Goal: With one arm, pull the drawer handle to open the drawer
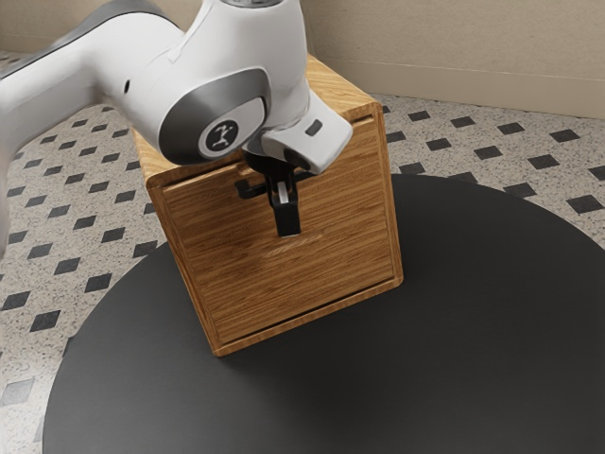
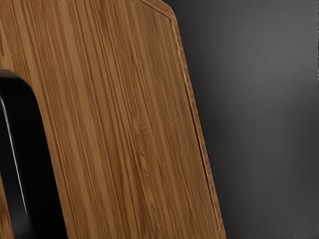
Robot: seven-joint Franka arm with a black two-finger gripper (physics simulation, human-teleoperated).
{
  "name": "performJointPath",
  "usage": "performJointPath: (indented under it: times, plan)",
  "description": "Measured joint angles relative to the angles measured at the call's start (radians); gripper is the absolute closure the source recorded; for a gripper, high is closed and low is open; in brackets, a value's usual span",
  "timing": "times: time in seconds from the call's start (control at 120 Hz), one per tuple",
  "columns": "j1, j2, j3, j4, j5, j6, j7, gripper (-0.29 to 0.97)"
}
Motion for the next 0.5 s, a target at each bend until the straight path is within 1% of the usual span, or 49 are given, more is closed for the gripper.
performJointPath:
  times: [0.075,0.258,0.5]
  plan:
    - [-0.002,0.0,-0.007,0.0,0.0,0.0,0.004,0.0]
    - [-0.003,-0.002,-0.029,-0.001,-0.003,0.0,0.009,0.06]
    - [-0.057,-0.02,-0.054,-0.021,-0.005,0.001,0.012,0.04]
